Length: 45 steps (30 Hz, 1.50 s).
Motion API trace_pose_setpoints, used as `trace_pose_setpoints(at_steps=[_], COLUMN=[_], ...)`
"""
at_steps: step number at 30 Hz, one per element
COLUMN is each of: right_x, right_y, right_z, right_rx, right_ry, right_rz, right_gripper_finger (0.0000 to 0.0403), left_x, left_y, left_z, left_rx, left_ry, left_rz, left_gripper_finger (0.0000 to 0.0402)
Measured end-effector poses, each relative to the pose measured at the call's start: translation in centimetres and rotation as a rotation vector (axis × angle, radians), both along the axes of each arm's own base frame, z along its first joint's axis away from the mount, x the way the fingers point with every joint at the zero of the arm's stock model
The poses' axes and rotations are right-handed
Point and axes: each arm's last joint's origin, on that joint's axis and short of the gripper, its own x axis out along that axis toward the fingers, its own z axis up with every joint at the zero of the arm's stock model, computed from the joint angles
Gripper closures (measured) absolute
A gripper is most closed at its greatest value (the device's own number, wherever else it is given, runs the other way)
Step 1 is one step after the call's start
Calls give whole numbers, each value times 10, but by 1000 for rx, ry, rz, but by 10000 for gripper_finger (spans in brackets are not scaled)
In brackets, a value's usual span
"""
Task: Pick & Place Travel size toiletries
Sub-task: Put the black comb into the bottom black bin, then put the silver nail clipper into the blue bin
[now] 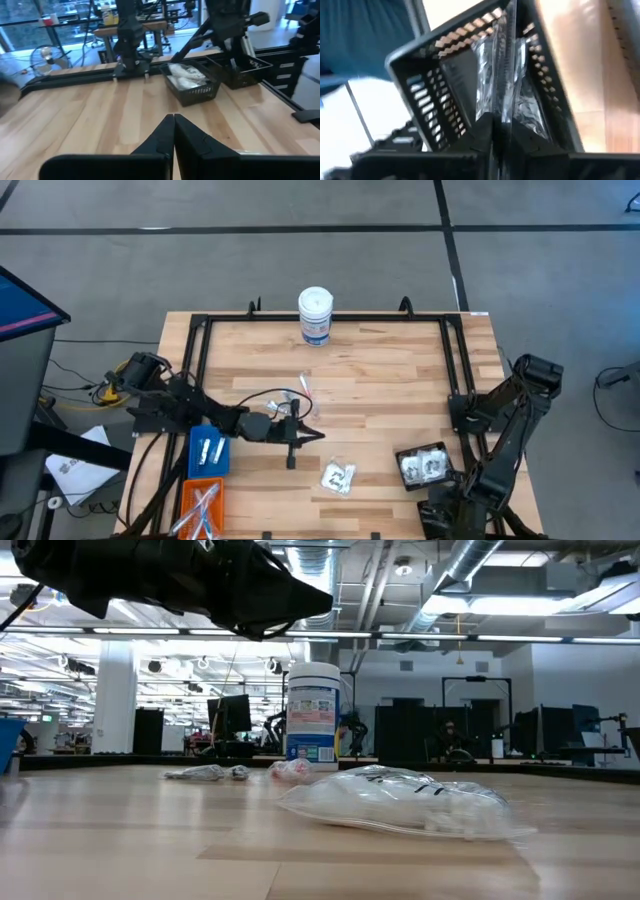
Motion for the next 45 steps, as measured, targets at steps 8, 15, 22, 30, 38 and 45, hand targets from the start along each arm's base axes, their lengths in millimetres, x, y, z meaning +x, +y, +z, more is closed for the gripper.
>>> trace_pose_setpoints(at_steps=[8,15,22,30,38,45], right_x=[0,-1,9,40,79,123], right_y=[-1,-3,-23,-70,-117,-138], right_z=[0,7,45,96,128,138], right_rx=[5,1,33,29,-123,-335], right_ry=[37,35,-15,-353,-758,-1023], right_rz=[-115,-107,-82,-93,-48,42], right_gripper_finger=[312,242,204,223,256,279], left_x=[1,1,1,1,1,0], left_y=[3,3,3,2,2,-2], left_z=[0,1,1,1,1,0], left_rx=[-6,-9,-10,-13,-42,-69], left_ry=[-3,-3,-3,-3,-3,-1], left_rz=[-18,-22,-22,-24,-16,-28], left_gripper_finger=[400,401,401,401,401,401])
